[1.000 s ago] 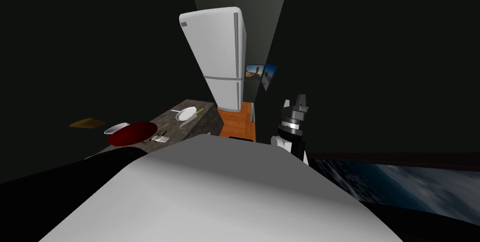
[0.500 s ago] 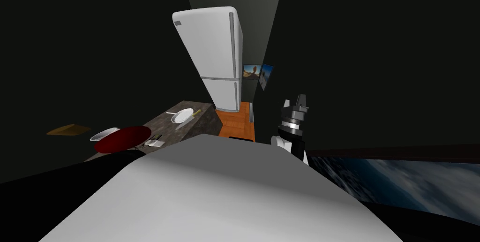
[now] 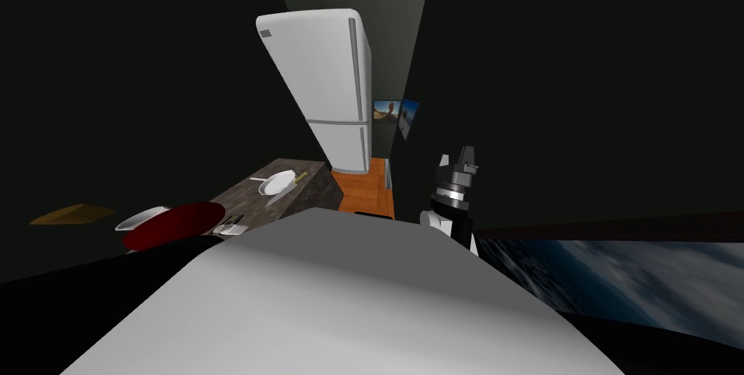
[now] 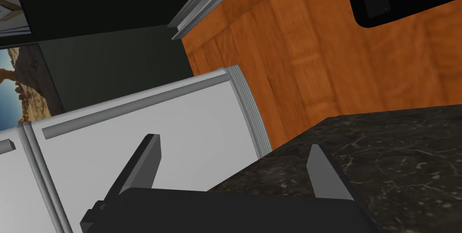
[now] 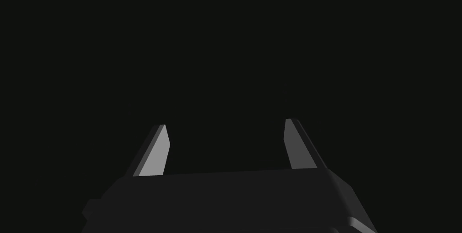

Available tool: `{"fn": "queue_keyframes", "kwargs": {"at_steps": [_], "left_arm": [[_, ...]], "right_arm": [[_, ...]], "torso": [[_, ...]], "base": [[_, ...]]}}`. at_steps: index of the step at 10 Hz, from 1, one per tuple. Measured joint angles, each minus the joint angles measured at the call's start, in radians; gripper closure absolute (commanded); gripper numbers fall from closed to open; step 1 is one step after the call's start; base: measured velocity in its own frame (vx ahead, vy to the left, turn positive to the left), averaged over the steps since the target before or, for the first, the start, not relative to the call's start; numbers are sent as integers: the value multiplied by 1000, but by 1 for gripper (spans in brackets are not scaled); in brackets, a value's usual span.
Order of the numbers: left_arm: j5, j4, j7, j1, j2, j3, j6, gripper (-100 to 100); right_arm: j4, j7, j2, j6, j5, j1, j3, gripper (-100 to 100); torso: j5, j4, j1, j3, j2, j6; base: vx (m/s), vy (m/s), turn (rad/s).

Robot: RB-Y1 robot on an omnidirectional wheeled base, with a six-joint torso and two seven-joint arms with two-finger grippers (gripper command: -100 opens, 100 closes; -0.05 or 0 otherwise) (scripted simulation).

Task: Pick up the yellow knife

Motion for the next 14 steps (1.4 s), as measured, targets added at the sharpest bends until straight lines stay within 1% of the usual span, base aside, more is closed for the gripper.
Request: {"fn": "queue_keyframes", "kwargs": {"at_steps": [1, 2, 3, 4, 5, 6, 7, 8, 11, 12, 13, 14], "left_arm": [[4, 0, -11, 46, 31, 7, 6, -100], [6, 7, -17, 64, 54, 8, 7, -100], [5, 24, -13, 54, 65, 0, 3, -100], [8, 34, -16, 79, 93, 0, 6, -100], [8, 50, -18, 91, 111, -1, 1, -100], [8, 68, -21, 112, 139, -6, -5, -100], [5, 98, -20, 112, 159, -16, -15, -100], [5, 118, -26, 141, 182, -15, -21, -100], [10, 168, -34, 195, 255, -6, -39, -100], [3, 209, -28, 192, 283, -20, -52, -100], [0, 224, -28, 199, 299, -24, -57, -100], [6, 239, -35, 236, 331, -7, -65, -100]], "right_arm": [[0, 0, 0, 0, 0, 0, 0, 0], [0, 0, 0, 0, 0, 0, 0, 0], [0, 0, 0, 0, 0, 0, 0, 0], [0, 0, 0, 0, 0, 0, 0, 0], [0, 0, 0, 0, 0, 0, 0, 0], [0, 0, 0, 0, 0, 0, 0, 0], [0, 0, 0, 0, 0, 0, 0, 0], [0, 0, 0, 0, 0, 0, 0, 0], [0, 0, 0, 0, 0, 0, 0, 0], [0, 0, 0, 0, 0, 0, 0, 0], [0, 0, 0, 0, 0, 0, 0, 0], [0, 0, 0, 0, 0, 0, 0, 0]], "torso": [[0, 0, 0, 0, 0, 0], [0, 0, 0, 0, 0, 0], [0, 0, 0, 0, 0, 0], [0, 0, 0, 0, 0, 0], [0, 0, 0, 0, 0, 0], [0, 0, 0, 0, 0, 0], [0, 0, 1, 0, 0, 0], [0, 0, 1, 0, -1, 0], [0, 0, 1, -1, -1, 0], [0, 0, 1, -1, -2, 0], [0, 0, 1, -1, -2, 0], [0, 0, 1, -1, -2, 0]], "base": [[9, 7, -60], [0, 0, 0], [12, 2, -115], [11, 8, -60], [17, 10, -106], [13, 12, -55], [17, 10, -116], [14, 12, -54], [23, 16, -97], [27, 21, -66], [27, 22, -113], [53, 44, -212]]}}
